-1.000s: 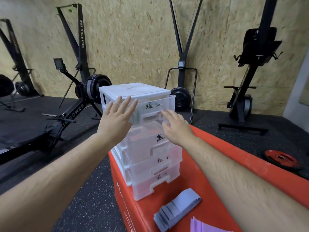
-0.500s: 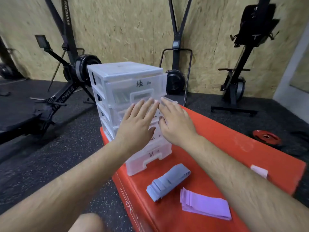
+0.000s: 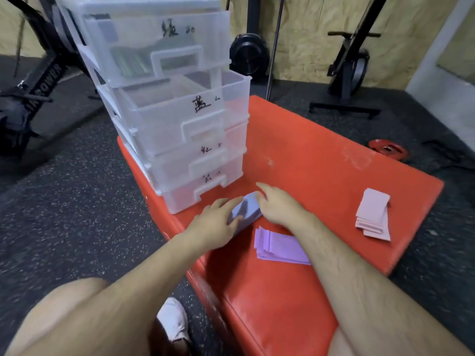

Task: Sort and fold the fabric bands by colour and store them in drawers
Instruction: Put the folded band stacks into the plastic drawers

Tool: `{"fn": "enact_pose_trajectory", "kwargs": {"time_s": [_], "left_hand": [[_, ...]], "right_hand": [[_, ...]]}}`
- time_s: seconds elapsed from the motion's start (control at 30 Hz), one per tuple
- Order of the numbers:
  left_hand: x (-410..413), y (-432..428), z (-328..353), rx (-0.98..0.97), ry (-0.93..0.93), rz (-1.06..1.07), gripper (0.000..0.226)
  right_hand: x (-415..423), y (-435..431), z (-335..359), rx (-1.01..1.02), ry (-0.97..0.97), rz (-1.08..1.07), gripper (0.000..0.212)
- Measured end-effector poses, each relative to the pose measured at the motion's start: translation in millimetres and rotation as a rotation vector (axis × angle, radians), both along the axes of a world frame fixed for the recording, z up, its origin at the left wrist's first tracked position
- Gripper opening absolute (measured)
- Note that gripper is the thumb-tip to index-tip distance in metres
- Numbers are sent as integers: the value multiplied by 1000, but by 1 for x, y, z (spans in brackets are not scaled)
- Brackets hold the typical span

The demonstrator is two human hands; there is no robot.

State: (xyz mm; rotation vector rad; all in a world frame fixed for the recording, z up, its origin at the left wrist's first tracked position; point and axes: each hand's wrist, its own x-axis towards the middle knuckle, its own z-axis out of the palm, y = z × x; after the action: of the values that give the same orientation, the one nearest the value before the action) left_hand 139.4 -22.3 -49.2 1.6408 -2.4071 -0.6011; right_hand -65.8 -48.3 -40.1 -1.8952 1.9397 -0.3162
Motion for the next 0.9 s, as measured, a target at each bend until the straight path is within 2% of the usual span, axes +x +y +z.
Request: {"fn": "enact_pose_trajectory", "kwargs": {"time_s": [0.1, 0.27, 0.4, 0.53, 0.67, 0.8, 0.9], "left_hand": [[-1, -1, -6, 49, -59, 15, 61], [0, 1, 2, 51, 7, -2, 65], [-3, 0, 5, 106, 59, 55, 31], [-1, 1, 9, 78, 112, 89, 40], [-1, 4, 17, 96, 127, 114, 50], [5, 2, 10, 18, 45, 57, 22], [8, -2, 10, 7, 30, 53, 16]], "right_hand": [[1, -9, -5, 20, -18, 10, 43], [4, -11, 0, -31, -188, -27, 21], [14, 0, 5, 24, -216, -5, 25], [22, 4, 9, 67, -366, -6, 11], [22, 4, 17, 98, -481, -37, 30], [17, 4, 12, 106, -368, -43, 52], [16, 1, 11, 148, -355, -93, 64]]}}
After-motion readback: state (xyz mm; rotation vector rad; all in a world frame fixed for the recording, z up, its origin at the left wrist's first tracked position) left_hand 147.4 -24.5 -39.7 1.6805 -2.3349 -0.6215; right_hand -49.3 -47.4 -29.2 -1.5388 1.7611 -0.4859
